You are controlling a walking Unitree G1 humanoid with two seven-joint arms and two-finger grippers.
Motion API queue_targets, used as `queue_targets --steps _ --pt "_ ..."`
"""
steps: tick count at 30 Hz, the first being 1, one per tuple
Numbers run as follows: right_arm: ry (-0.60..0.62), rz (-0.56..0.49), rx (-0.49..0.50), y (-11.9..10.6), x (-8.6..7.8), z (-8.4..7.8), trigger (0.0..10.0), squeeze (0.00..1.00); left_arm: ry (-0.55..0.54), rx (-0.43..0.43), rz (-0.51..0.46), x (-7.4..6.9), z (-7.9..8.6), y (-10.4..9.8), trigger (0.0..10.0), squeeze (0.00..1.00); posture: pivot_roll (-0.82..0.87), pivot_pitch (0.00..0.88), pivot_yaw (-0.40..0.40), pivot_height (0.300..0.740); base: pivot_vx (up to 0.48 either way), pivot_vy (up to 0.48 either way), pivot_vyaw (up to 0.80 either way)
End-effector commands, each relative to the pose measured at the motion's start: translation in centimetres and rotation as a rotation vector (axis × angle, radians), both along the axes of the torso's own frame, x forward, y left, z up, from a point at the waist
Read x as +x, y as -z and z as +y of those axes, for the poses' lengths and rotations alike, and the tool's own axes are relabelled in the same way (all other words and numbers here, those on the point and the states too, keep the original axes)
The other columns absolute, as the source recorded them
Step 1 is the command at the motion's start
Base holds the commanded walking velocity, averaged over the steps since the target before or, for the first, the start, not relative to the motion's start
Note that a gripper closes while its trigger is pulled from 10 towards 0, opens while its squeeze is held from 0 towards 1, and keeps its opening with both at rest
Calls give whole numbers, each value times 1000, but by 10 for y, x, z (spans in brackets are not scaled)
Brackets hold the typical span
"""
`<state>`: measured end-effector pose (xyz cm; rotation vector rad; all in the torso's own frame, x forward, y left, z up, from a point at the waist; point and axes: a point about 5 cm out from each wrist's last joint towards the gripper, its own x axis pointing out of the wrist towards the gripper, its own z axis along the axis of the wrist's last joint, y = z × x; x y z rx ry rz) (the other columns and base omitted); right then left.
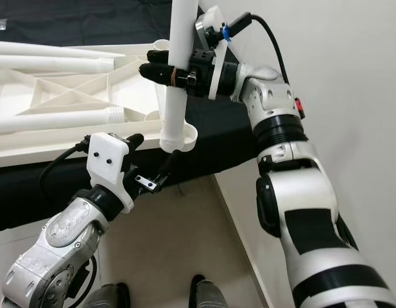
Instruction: Building children table
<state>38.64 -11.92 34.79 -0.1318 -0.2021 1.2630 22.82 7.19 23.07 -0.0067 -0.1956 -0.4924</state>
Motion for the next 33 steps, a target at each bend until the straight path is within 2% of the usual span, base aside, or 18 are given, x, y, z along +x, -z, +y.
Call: queue_targets --steps 1,4,7,13,17,26,33 --pt "12 -43 -2 -9 -1 -5 10000 0 1 18 10 -3 0 2 10000 0 86 239 -94 740 0 0 0" --pt "21 -68 30 -20 -2 -10 10000 0 -3 20 11 -3 0 2 10000 0 83 241 -92 740 0 0 0" --pt "27 -73 32 -23 -2 -13 10000 0 -4 18 11 -3 1 2 10000 0 82 241 -90 740 0 0 0" --pt "37 -59 -5 -11 0 -16 10000 0 -7 19 12 -3 1 2 10000 0 83 245 -91 740 0 0 0" --pt "26 -37 -51 8 3 -12 10000 0 15 17 11 -6 -4 0 10000 0 93 255 -83 740 0 0 0" --pt "21 -22 -68 19 4 -10 10000 0 4 12 11 -6 0 -2 10000 0 98 271 -81 740 0 0 0" --pt "70 -35 -82 24 7 -8 10000 0 4 12 13 -7 -1 -2 10000 0 98 275 -79 740 0 0 0"
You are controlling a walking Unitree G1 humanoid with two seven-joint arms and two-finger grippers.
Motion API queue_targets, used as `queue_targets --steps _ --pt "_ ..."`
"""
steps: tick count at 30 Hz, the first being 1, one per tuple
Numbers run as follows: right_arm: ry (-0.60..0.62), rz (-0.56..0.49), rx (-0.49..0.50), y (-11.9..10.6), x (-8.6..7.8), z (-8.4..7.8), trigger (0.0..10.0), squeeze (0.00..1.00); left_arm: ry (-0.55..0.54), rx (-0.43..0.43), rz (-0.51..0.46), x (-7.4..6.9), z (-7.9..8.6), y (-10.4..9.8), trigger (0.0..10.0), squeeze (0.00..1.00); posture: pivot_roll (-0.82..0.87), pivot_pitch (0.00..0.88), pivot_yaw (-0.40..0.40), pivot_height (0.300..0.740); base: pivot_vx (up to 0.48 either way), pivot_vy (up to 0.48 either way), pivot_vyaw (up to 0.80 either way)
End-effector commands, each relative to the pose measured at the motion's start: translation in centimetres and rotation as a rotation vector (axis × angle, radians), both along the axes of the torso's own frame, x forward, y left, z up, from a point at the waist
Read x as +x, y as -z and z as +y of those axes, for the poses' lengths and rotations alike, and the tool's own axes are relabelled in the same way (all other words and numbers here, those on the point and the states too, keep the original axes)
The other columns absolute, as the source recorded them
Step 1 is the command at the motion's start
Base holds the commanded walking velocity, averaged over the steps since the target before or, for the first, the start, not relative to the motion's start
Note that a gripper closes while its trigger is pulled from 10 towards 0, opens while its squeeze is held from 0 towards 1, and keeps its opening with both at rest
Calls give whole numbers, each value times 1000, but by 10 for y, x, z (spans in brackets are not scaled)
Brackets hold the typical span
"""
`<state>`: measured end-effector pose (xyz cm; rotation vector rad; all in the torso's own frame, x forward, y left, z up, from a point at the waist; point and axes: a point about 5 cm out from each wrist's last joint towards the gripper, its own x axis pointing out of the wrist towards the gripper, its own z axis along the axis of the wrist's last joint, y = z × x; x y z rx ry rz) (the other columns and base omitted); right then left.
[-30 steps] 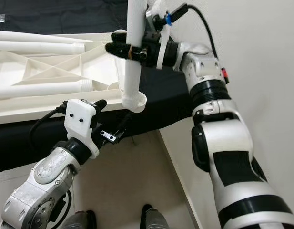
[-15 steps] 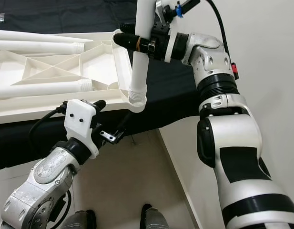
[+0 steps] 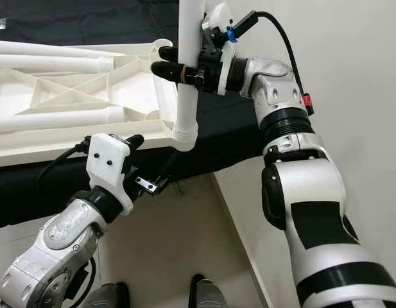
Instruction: Building children table
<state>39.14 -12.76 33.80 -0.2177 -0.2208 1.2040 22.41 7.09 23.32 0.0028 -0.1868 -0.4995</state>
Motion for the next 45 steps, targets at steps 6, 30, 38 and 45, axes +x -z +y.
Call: queue_targets --steps 6,30,38,45 --pt "32 38 -40 19 3 1 10000 0 -4 1 7 -3 0 0 10000 0 100 278 -80 740 0 0 0" --pt "459 201 22 58 24 -11 10000 0 -43 5 -13 2 7 -4 10000 0 92 282 -79 740 0 0 0" --pt "542 177 89 53 26 -19 10000 0 -49 10 -18 4 9 -5 10000 0 92 287 -78 740 0 0 0" --pt "619 169 84 55 28 -20 10000 0 -56 11 -23 5 11 -6 10000 0 92 286 -78 740 0 0 0"
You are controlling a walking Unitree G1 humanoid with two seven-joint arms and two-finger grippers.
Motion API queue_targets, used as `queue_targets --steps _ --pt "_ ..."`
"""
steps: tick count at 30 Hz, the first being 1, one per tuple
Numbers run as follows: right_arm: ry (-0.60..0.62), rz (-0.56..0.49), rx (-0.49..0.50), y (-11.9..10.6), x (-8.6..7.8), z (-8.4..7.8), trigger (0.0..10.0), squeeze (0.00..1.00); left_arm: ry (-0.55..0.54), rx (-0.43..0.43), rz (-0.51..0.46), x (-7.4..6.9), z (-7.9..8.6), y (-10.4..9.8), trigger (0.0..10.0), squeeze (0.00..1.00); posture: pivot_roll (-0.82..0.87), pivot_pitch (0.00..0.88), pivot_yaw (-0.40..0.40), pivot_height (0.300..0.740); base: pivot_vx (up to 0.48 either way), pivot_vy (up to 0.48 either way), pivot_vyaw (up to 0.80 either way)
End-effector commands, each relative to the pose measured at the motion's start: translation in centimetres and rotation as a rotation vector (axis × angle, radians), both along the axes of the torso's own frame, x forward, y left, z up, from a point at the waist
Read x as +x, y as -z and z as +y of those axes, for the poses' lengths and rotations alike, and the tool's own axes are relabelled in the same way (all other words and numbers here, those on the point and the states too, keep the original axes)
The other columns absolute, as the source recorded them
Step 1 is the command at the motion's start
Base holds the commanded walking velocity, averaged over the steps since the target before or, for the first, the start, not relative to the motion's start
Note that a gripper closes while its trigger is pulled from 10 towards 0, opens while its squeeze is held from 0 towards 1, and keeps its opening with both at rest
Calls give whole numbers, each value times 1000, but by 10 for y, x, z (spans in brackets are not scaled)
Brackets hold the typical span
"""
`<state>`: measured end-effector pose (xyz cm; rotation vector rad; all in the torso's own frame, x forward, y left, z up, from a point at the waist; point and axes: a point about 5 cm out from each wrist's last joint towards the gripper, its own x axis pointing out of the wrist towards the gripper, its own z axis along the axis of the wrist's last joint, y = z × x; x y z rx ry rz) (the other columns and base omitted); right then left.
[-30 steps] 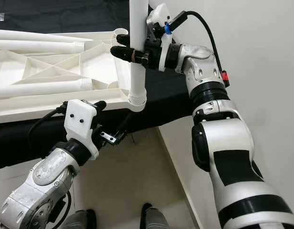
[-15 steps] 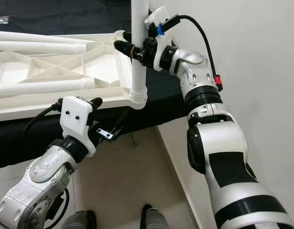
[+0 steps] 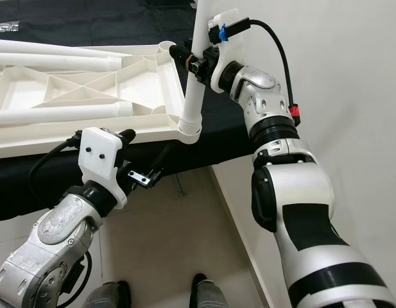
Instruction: Building children table
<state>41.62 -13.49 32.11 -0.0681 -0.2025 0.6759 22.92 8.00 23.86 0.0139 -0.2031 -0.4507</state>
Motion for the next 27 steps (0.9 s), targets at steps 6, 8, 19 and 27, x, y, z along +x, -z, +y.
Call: queue_targets --steps 6,8,19,27 --pt "237 114 -38 32 8 -14 10000 0 -10 10 -8 1 2 -1 10000 0 90 287 -82 740 0 0 0" --pt "243 105 -41 31 8 -13 10000 0 -11 11 -9 1 2 -1 10000 0 90 287 -82 740 0 0 0" --pt "416 88 3 32 11 -16 10000 0 -21 15 -14 2 4 -2 10000 0 88 286 -82 740 0 0 0" --pt "548 86 5 33 12 -22 10000 0 -24 15 -19 2 5 -2 10000 0 88 276 -81 740 0 0 0"
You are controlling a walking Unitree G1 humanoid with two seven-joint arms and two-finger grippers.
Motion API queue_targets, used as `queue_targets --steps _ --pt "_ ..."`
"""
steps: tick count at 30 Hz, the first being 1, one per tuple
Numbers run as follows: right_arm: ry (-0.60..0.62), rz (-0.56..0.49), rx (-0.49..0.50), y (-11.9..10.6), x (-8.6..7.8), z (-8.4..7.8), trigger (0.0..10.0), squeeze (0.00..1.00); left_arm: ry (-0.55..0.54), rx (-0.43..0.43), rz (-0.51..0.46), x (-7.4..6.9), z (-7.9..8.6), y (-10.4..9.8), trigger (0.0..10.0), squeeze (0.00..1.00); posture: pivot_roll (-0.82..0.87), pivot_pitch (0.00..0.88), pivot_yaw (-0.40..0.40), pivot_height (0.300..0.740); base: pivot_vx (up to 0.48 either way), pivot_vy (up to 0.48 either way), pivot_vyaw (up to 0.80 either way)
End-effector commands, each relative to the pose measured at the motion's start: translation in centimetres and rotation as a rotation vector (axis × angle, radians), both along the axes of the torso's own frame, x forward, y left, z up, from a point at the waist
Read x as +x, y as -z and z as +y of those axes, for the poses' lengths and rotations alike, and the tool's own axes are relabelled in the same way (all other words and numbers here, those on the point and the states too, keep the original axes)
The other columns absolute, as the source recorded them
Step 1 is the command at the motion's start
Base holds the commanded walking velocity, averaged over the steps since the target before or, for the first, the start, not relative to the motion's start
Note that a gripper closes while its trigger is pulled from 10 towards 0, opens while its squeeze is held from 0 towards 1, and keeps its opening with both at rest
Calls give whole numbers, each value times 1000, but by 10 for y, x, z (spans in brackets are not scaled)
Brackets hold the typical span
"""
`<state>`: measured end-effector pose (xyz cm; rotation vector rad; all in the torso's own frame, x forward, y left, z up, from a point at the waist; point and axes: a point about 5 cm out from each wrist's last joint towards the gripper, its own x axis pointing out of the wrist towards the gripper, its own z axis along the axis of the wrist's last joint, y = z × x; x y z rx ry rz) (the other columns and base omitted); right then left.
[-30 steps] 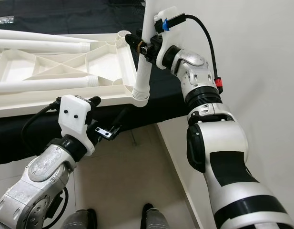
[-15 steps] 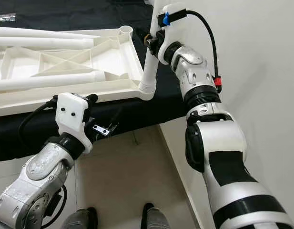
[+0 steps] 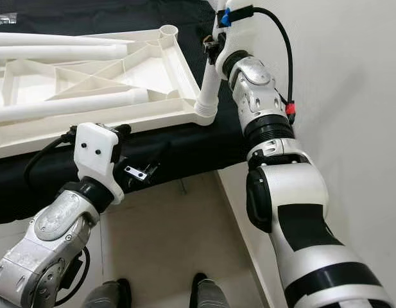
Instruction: Building children table
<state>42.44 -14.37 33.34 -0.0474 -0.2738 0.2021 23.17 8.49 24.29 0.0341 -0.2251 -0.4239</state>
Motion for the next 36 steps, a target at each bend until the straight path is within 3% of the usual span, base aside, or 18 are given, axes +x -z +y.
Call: queue_targets --steps 1,6,11,17,29,36 --pt "87 172 -51 46 4 -13 10000 0 4 4 6 0 0 2 10000 0 88 275 -81 740 0 0 0" --pt "128 180 -55 46 4 -11 10000 0 3 5 5 0 0 2 10000 0 86 275 -79 740 0 0 0" --pt "280 230 -10 46 5 -10 10000 0 1 6 2 1 0 2 10000 0 86 273 -82 740 0 0 0" --pt "361 244 52 45 5 -8 10000 0 -2 6 0 2 0 1 10000 0 85 275 -84 740 0 0 0" --pt "484 152 128 36 1 3 10000 0 -6 6 -3 3 1 1 10000 0 83 281 -88 740 0 0 0" --pt "593 145 142 35 -3 20 10000 0 -13 6 -6 3 2 1 10000 0 82 283 -90 740 0 0 0"
